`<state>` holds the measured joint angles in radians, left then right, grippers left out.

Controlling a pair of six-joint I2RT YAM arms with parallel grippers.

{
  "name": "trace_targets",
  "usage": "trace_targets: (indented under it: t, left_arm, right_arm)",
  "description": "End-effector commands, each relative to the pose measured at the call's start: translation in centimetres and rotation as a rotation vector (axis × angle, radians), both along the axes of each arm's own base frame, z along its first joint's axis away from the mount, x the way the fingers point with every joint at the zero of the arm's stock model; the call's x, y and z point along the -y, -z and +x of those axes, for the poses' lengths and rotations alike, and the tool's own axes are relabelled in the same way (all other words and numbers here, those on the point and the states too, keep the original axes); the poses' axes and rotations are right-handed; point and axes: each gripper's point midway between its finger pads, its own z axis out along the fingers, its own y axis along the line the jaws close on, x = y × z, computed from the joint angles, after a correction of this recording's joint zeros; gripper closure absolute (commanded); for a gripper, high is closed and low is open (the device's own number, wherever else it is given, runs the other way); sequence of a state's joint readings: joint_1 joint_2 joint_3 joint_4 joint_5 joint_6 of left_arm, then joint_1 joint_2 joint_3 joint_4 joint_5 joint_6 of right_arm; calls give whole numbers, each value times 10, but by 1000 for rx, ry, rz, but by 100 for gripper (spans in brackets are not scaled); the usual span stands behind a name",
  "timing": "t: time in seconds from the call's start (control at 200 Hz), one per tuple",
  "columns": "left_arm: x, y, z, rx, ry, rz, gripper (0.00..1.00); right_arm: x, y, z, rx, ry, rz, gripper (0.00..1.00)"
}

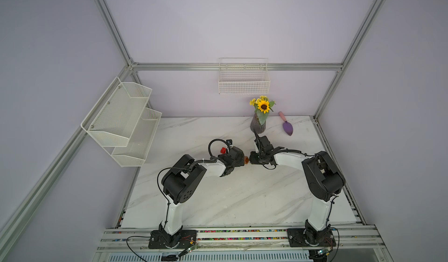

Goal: Assemble the letter v with lego
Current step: Adjust the lego brick at the center of the board.

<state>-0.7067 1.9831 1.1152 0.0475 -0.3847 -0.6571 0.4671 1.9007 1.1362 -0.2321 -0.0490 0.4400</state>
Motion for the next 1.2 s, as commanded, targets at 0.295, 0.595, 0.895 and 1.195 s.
trace_targets:
  t: [0.295, 0.595, 0.895, 1.195]
  left_arm:
    - [12, 37, -20, -137, 82, -25, 0]
    - [23, 34, -22, -135, 106, -34, 0]
    - [27, 33, -25, -126, 111, -34, 0]
    - [47, 21, -26, -103, 151, 0, 0]
  right_arm:
    - [3, 30, -11, -89, -4, -19, 71]
    - [1, 36, -12, -102, -9, -15, 71]
    - [6, 33, -16, -88, -7, -25, 71]
    - [19, 40, -30, -94, 2, -60, 71]
